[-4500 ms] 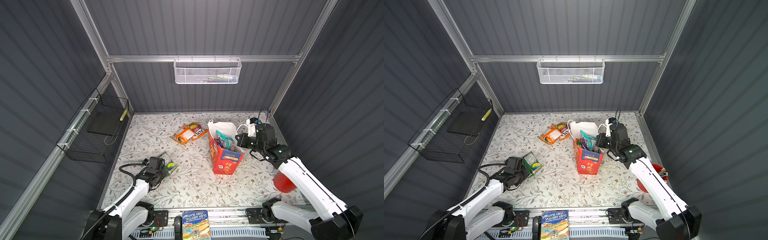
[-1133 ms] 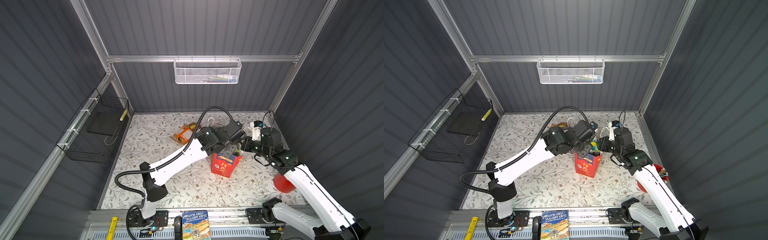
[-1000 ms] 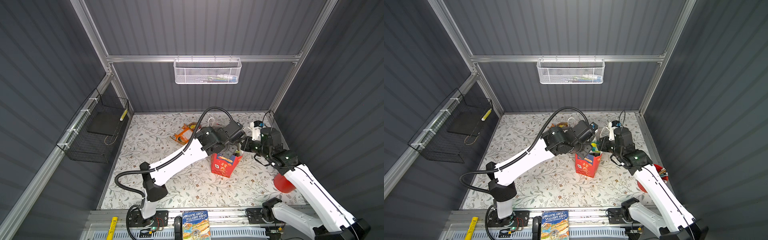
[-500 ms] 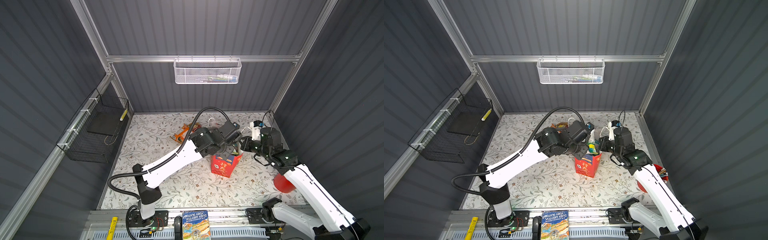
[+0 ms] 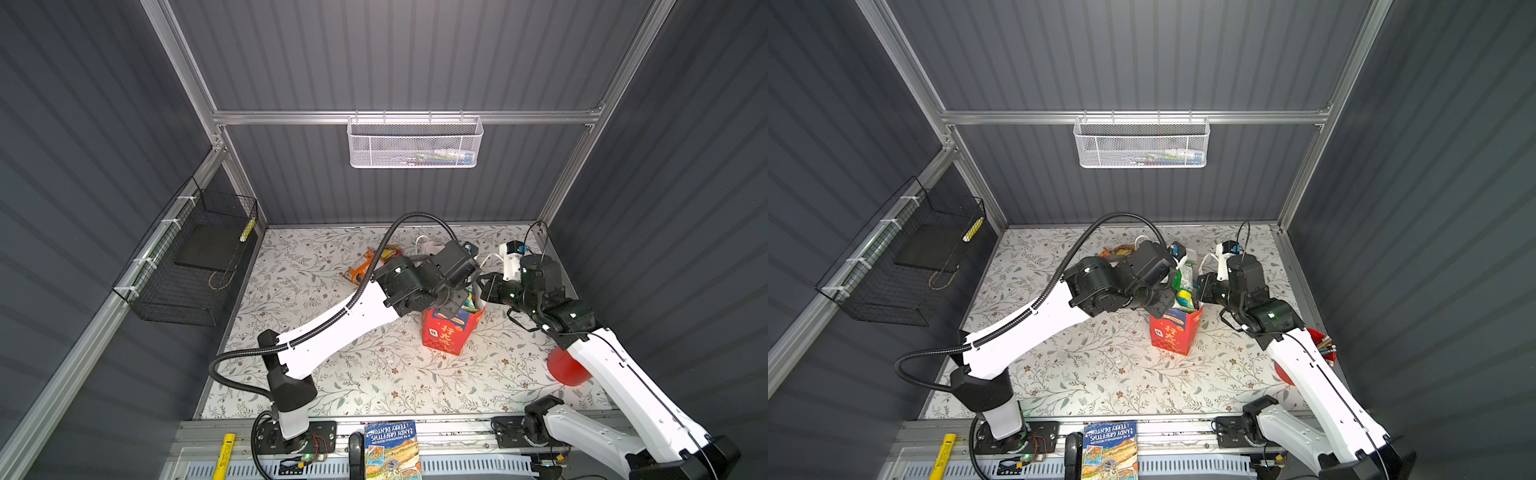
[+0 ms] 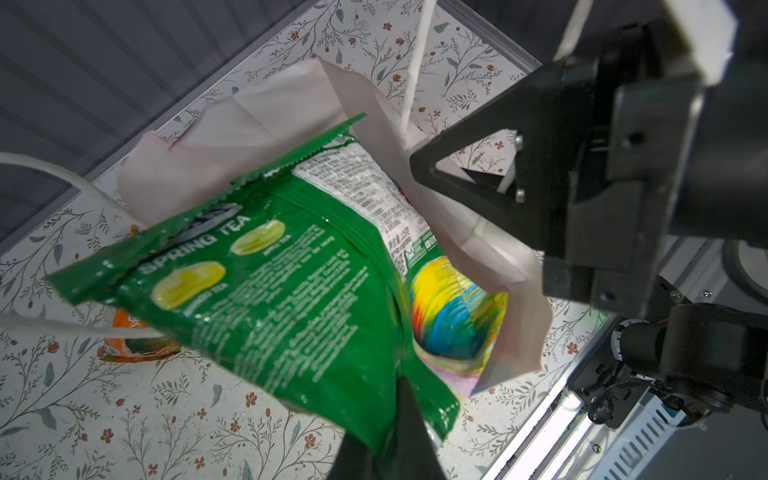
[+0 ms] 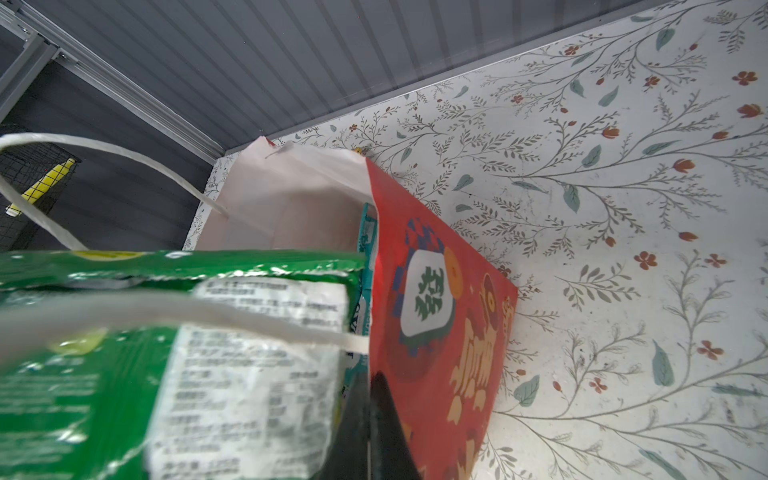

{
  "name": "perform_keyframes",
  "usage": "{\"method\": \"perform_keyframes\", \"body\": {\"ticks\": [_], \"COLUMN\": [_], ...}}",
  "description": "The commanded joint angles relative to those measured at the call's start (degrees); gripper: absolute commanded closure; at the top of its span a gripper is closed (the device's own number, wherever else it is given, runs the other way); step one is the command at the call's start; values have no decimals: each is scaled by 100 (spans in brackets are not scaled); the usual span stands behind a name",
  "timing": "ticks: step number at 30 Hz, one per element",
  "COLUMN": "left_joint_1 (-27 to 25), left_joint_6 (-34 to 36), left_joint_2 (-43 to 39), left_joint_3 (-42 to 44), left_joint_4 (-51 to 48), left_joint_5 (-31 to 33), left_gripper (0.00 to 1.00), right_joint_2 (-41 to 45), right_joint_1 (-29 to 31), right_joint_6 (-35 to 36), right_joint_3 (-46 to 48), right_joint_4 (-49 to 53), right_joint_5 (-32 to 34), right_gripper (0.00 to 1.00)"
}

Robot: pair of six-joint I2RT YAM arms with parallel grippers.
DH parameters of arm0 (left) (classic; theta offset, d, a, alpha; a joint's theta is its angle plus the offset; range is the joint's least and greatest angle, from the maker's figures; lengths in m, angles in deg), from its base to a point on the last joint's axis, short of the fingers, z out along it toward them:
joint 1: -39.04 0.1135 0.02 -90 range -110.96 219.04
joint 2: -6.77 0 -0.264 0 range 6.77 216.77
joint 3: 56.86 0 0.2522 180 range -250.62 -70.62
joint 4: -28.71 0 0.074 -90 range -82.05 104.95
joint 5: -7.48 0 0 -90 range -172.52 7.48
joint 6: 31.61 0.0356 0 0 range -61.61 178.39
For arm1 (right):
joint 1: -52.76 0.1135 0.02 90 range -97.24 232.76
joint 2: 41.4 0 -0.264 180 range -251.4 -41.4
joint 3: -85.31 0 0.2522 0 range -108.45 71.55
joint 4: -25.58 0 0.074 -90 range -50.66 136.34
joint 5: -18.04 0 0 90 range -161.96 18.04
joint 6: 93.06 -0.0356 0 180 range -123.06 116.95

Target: Place the snacks into the paper bag

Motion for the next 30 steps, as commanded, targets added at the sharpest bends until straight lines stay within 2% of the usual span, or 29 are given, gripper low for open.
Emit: {"method": "perform_keyframes", "body": {"ticks": [1, 6, 12, 14, 17, 19, 21, 23, 24, 26, 29, 30], "left_joint_1": [6, 16, 196, 281, 359, 407, 441, 445, 445, 445, 454, 454], "left_joint_6": [157, 423, 509, 469, 462, 449, 348, 101, 106, 103, -7, -74], "left_joint_2": [309, 988, 1384, 1420, 1194, 1087, 1148, 1259, 1230, 908, 229, 24], "left_joint_3": [-597, -1698, -2195, -2141, -1548, -1306, -1418, -1824, -1909, -1786, -1186, -1008], "left_joint_4": [-209, -880, -1122, -1201, -1003, -929, -1048, -1251, -1215, -841, -90, 88], "left_joint_5": [-50, 49, -241, -434, -749, -835, -504, 135, 104, -25, -105, 13], "left_gripper": [100, 100, 99, 100, 100, 96, 82, 64, 57, 35, 16, 14], "right_joint_2": [-8, -7, -33, -33, -25, -33, -42, -59, -60, -60, -60, -60], "right_joint_1": [-22, -18, -18, -18, -21, -25, -20, -18, -18, -20, -18, -19], "right_joint_6": [109, 119, 108, 114, 114, 115, 110, 109, 109, 112, 122, 124], "right_joint_3": [-84, -93, -93, -93, -93, -87, -84, -85, -84, -84, -84, -84], "right_joint_4": [-230, -222, -226, -222, -222, -226, -231, -231, -231, -231, -222, -222], "right_joint_5": [18, 15, -15, 3, 15, 16, 16, 15, 15, 12, 50, 60], "right_gripper": [100, 100, 100, 100, 100, 100, 100, 100, 100, 100, 100, 100]}}
